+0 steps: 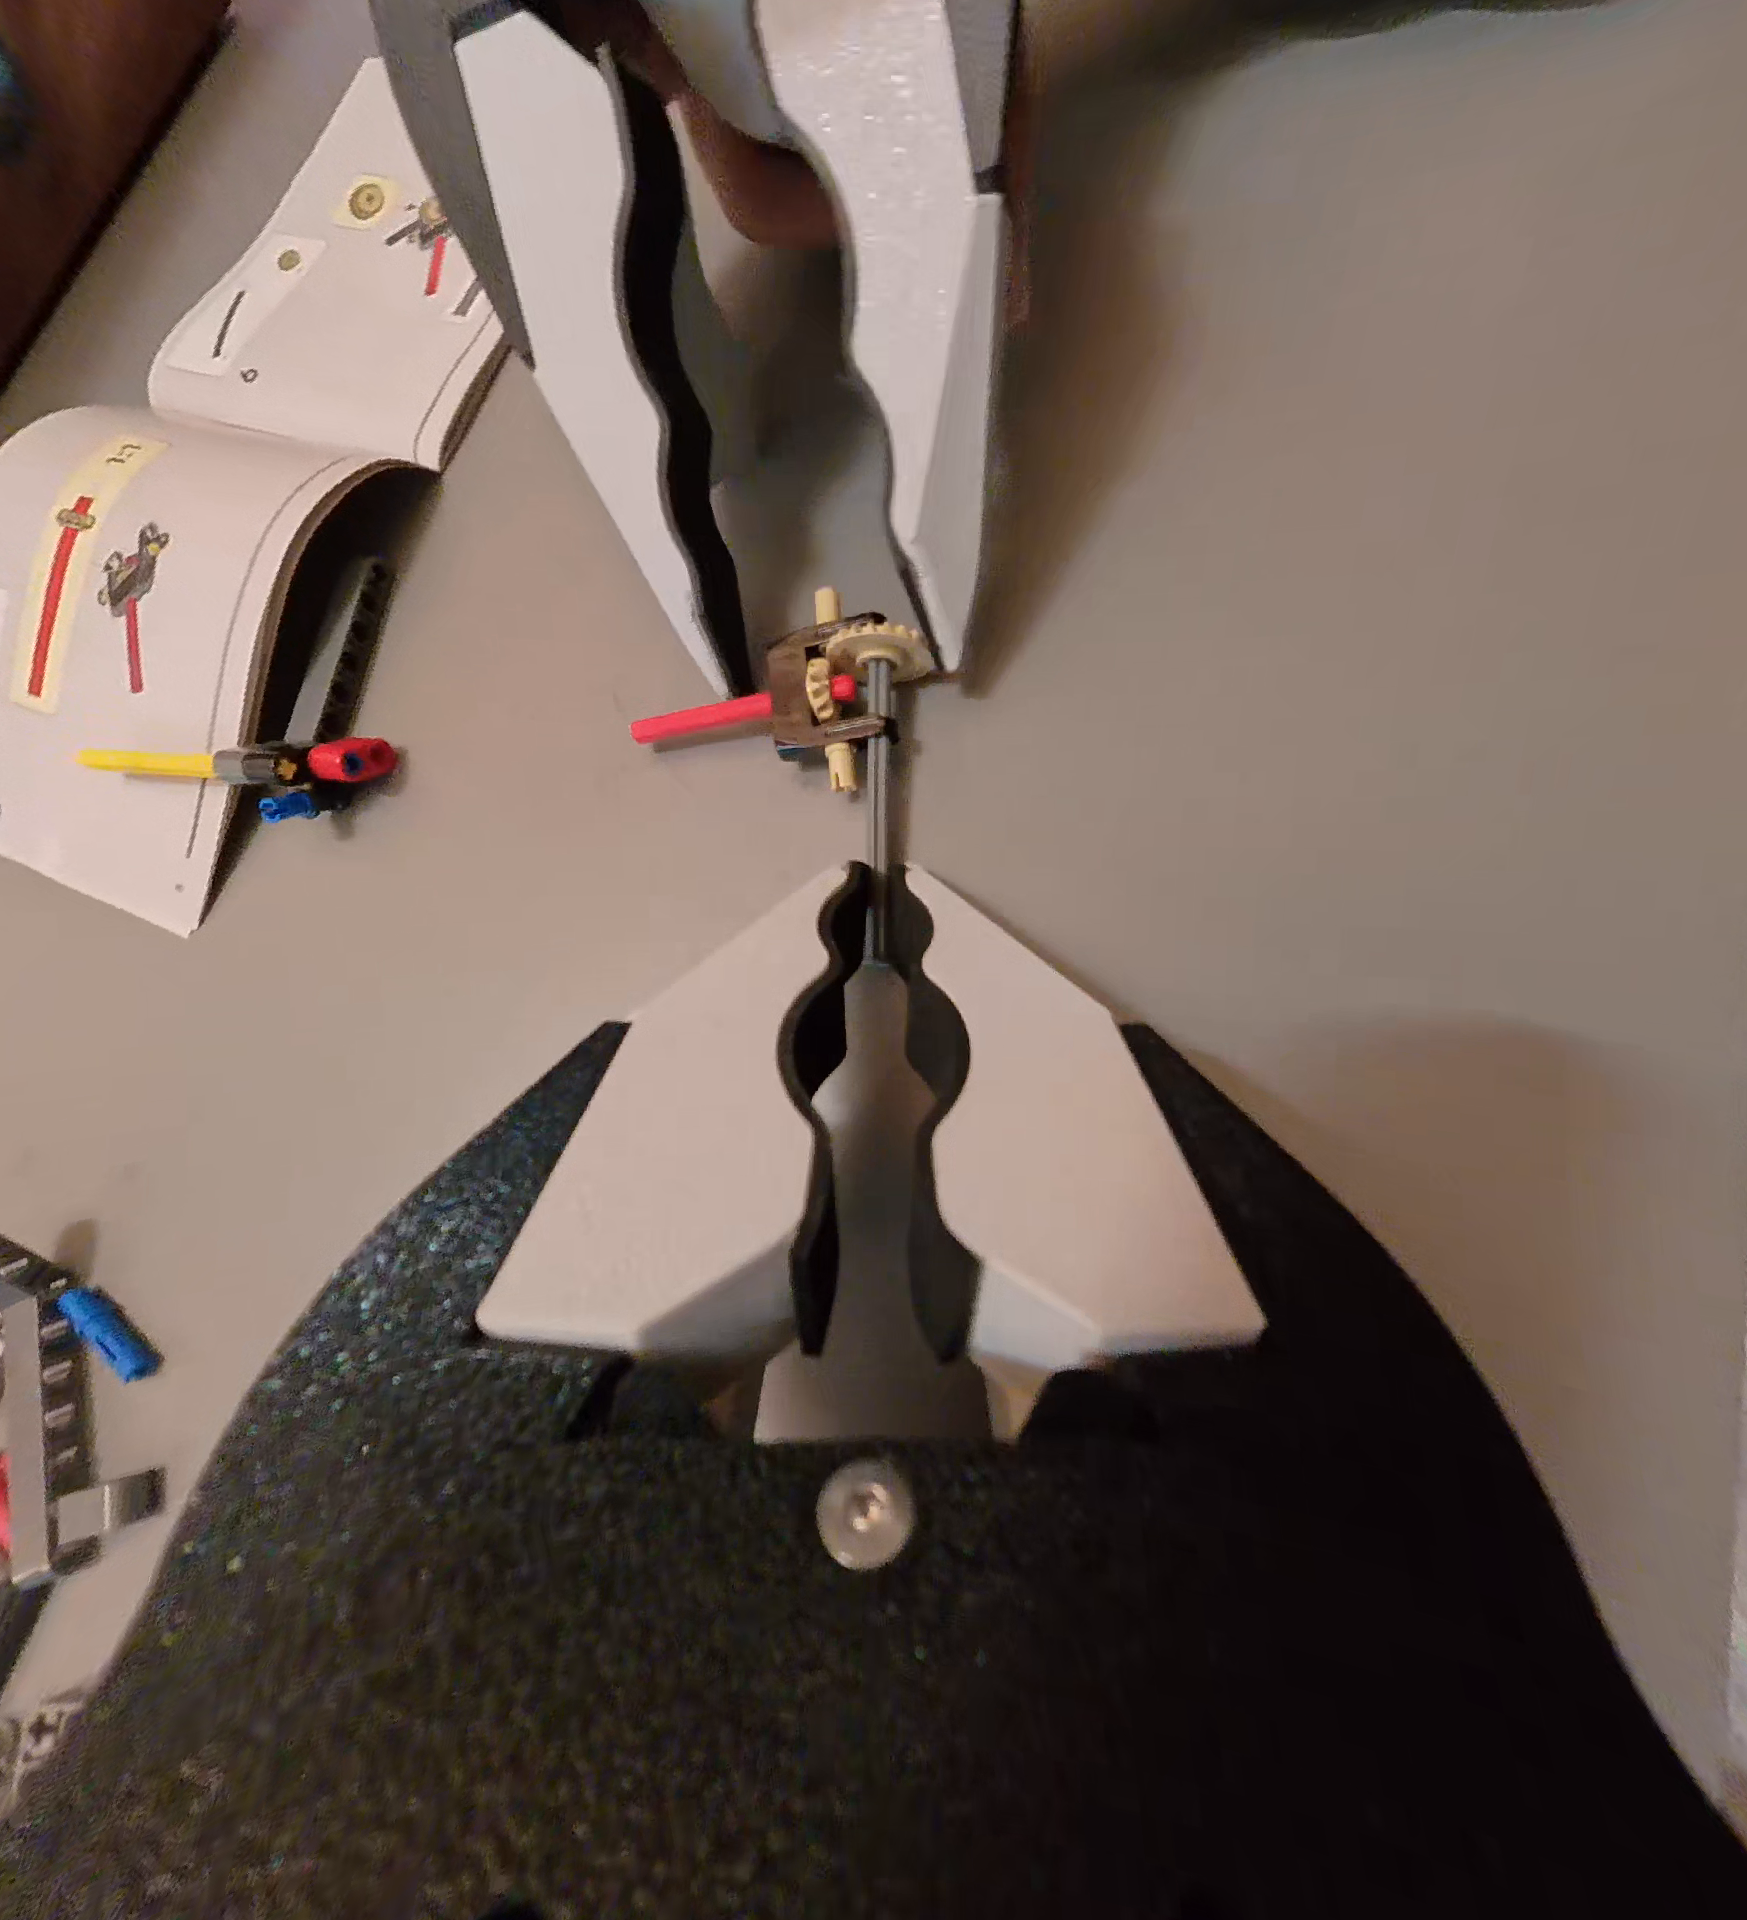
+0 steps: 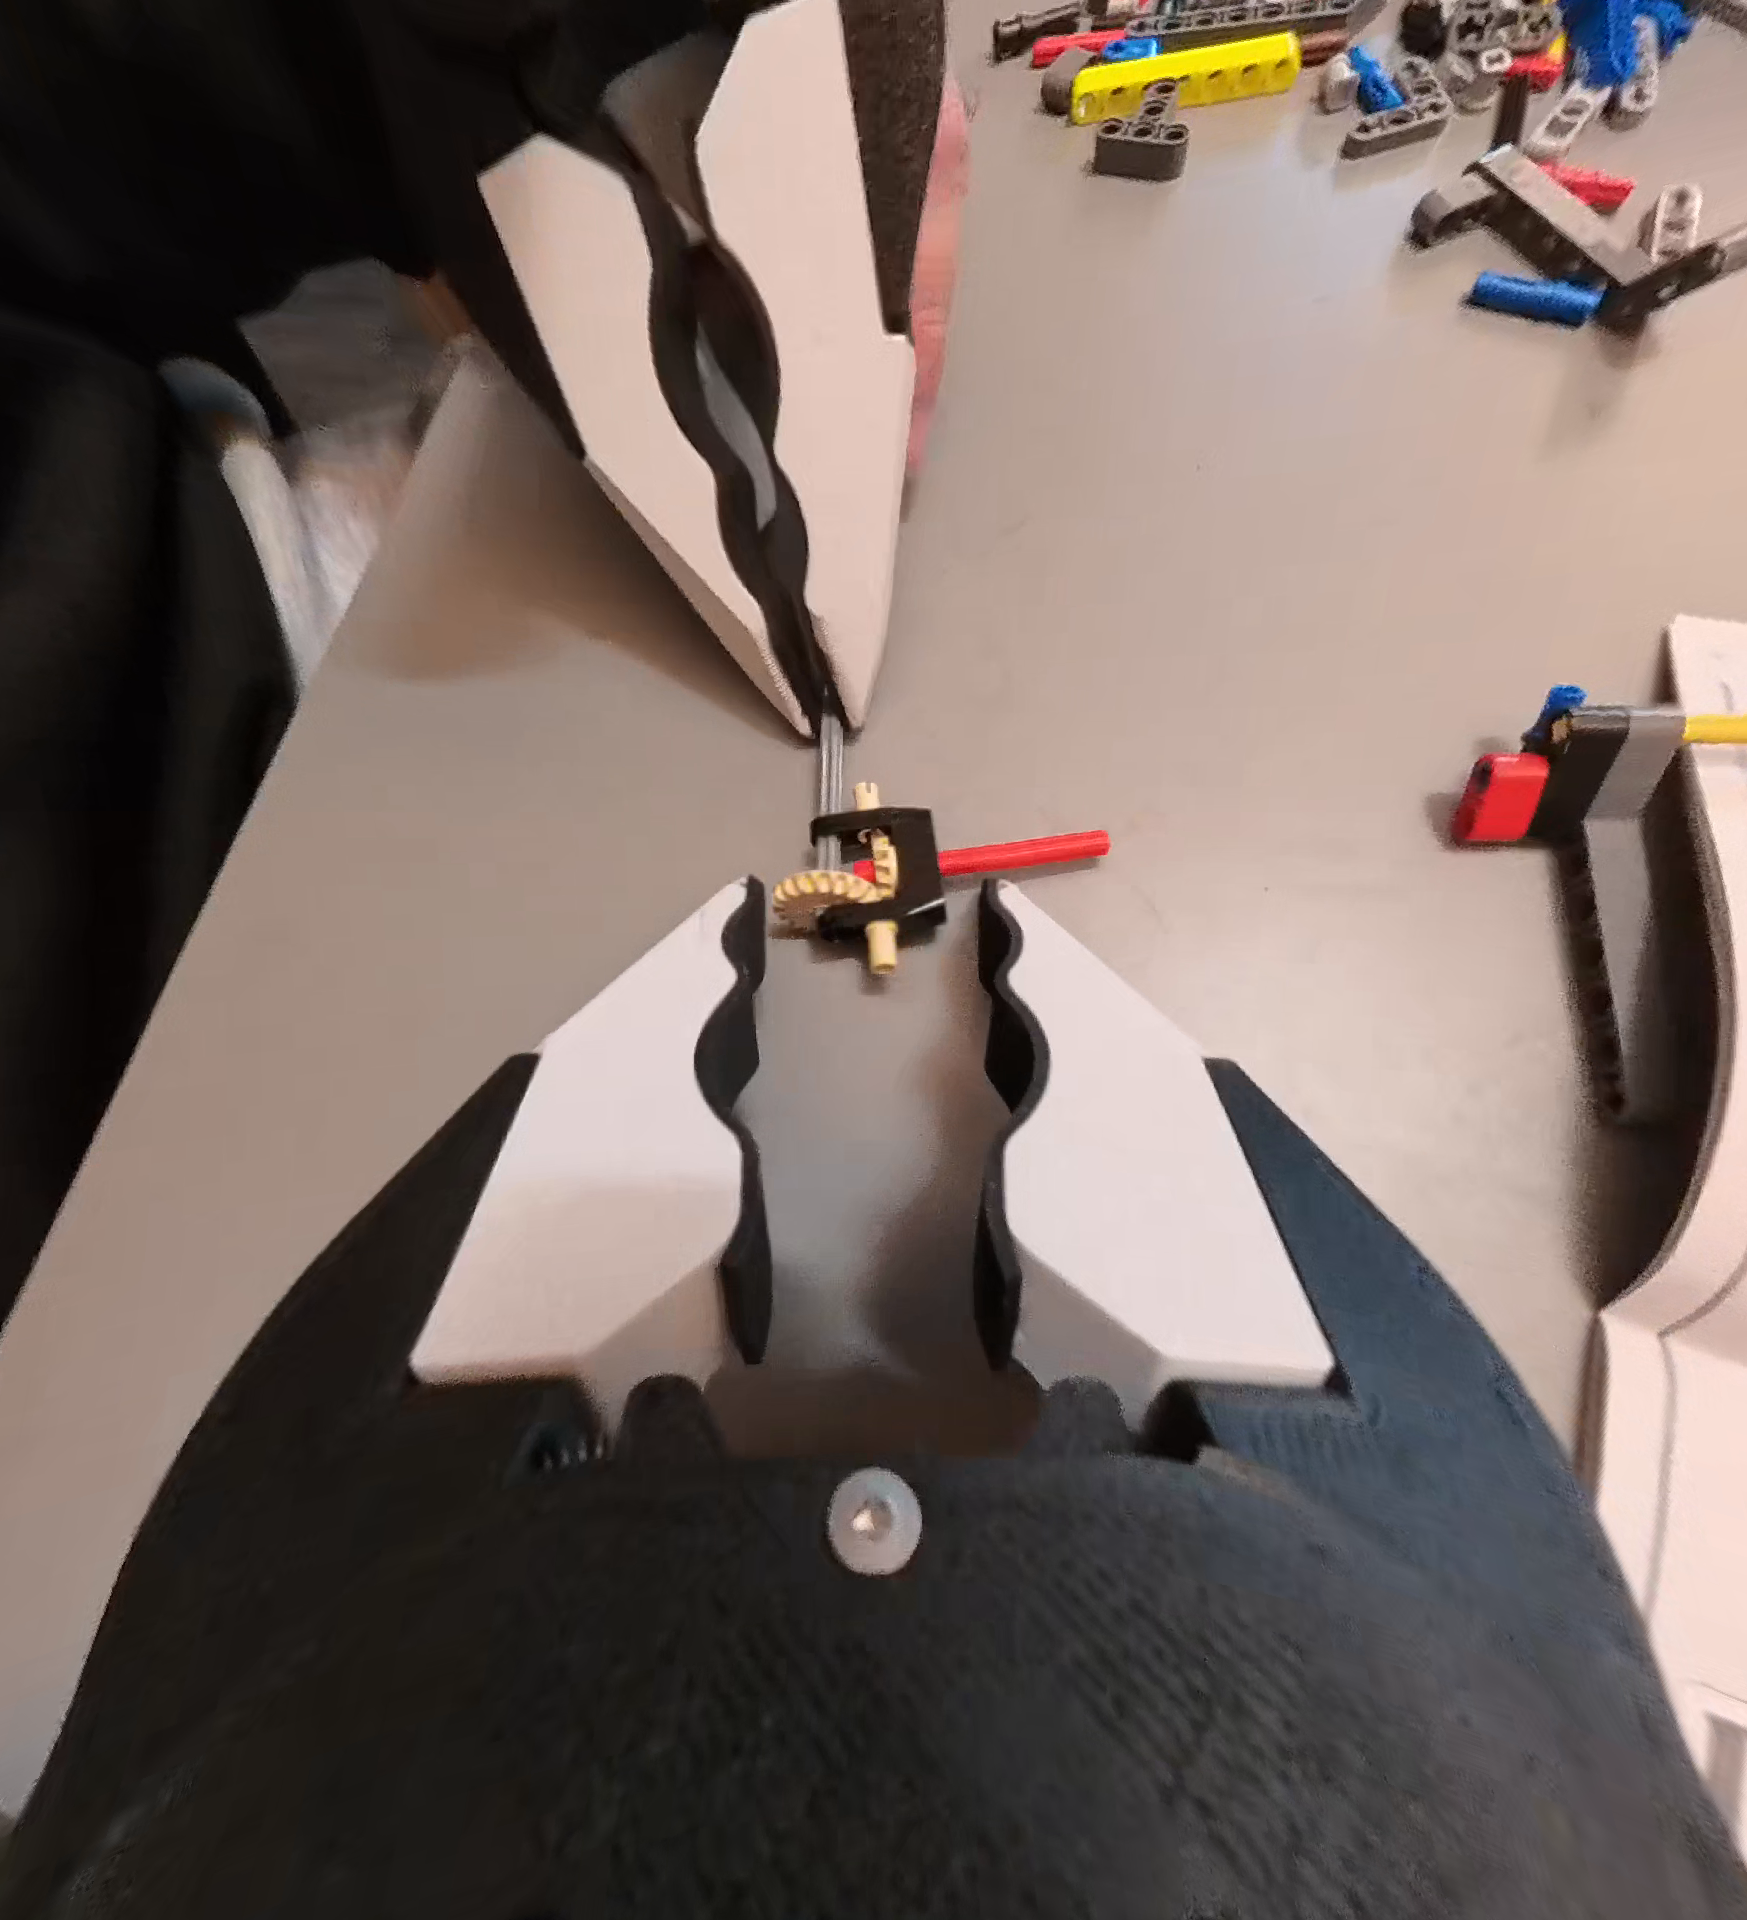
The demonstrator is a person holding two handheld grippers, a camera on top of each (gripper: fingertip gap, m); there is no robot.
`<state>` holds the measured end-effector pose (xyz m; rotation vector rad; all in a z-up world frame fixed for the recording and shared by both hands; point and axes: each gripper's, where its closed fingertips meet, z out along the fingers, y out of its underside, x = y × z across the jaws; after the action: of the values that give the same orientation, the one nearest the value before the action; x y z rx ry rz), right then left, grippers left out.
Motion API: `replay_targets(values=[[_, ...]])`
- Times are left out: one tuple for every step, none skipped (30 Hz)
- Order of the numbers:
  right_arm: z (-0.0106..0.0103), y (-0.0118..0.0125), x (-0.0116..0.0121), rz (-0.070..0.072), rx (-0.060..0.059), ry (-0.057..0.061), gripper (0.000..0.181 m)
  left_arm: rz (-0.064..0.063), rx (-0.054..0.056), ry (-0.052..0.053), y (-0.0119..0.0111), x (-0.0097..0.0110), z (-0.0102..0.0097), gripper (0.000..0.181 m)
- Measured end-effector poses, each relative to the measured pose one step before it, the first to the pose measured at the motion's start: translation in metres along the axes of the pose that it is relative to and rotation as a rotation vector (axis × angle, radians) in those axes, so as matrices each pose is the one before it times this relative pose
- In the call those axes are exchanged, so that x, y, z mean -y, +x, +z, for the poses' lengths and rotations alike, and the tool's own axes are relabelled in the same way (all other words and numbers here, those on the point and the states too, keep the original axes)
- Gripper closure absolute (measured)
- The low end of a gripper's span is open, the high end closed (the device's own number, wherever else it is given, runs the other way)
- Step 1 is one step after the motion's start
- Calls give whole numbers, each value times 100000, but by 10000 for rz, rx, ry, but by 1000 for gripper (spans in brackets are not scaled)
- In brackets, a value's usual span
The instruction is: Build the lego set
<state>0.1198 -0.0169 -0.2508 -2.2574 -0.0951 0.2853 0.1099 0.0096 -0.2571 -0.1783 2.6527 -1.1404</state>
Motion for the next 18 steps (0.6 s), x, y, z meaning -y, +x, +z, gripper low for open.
replay_targets(values=[[-20,96,73,270,96,49,144,104,-96,24,7,-1,9,179],[-9,-18,24,90,83,16,143,62,-81,19,4,-2,1,179],[34,-263,-72,-78,129,-43,146,48,-68,17,-4,-3,-1,179],[76,-297,-97,-117,73,-65,150,66,-47,14,-5,-1,-6,179],[35,27,-2,-125,-172,-6,150,35,-33,9,-15,-16,-15,179],[32,3,-14,-106,-147,-17,150,52,-19,10,-1,-6,-3,179],[26,-22,-20,-72,-105,-8,150,128,-1,19,-3,-5,-16,179],[15,1,6,55,-78,10,150,67,-5,11,-23,-26,-12,179],[22,15,24,139,-79,22,150,-44,-38,0,-26,-30,-32,179],[25,-11,8,50,-95,13,150,-30,-44,6,-24,-22,-14,179],[22,-21,4,-6,-140,7,150,18,-17,6,-14,-19,-19,179],[26,-37,13,-101,-182,9,150,26,-5,6,-4,-19,-13,179],[1,-10,12,-247,-232,13,150,3,-6,5,-7,0,-15,179],[-4,-12,14,-237,-242,12,150,-2,0,1,1,-6,-7,179],[-15,-4,8,-150,-220,13,150,10,8,0,11,1,-7,179],[-1,-1,5,-79,-183,8,150,12,13,0,-7,1,-4,179],[-8,-13,3,-33,-147,3,151,16,16,-1,-2,-1,6,179],[3,-7,3,-99,-125,2,151,17,11,-1,11,1,-10,179]])
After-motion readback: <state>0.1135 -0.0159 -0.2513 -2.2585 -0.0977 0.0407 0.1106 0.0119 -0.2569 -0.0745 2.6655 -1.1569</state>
